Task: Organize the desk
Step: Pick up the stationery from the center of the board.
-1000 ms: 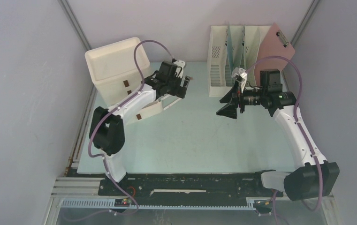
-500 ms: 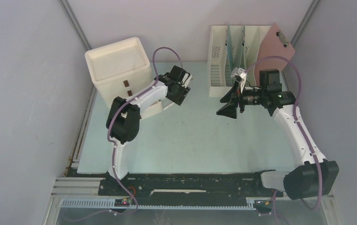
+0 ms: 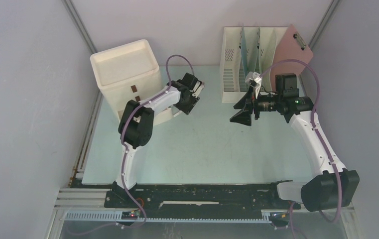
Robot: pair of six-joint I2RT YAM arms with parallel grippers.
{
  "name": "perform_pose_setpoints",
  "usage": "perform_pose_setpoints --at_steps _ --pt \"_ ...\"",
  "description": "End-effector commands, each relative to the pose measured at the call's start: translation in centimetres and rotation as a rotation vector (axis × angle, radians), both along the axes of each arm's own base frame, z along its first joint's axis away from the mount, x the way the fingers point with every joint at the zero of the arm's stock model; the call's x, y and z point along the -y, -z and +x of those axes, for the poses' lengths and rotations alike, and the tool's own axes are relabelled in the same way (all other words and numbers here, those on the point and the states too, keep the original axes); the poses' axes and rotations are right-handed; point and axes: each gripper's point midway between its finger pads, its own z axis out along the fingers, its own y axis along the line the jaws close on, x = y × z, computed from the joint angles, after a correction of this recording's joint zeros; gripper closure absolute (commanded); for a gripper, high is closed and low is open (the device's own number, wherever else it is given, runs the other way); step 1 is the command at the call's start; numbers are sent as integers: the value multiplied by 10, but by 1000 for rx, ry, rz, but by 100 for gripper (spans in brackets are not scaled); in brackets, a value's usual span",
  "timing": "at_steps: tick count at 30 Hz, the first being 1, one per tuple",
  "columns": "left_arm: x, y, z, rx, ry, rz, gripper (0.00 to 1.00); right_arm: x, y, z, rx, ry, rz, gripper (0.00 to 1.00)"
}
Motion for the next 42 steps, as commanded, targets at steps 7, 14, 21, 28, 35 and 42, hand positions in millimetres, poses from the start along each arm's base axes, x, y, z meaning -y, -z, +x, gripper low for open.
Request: perform_pose_setpoints --at_steps 7,14,21,28,35,42 --pt "-13 -8 20 29 -3 27 49 1 1 2 3 -9 9 18" --pt "-11 0 17 -11 14 11 51 1 1 1 1 -11 12 17" --pt "-14 13 11 -51 18 26 59 2 0 1 3 -10 15 17" --pt "-13 21 6 -81 24 20 67 2 -1 1 4 -12 18 16" --pt "-4 21 -4 -102 26 -12 88 2 -1 0 3 -13 20 16" --pt "4 8 -15 -57 16 -51 100 2 -2 -1 5 -15 22 16"
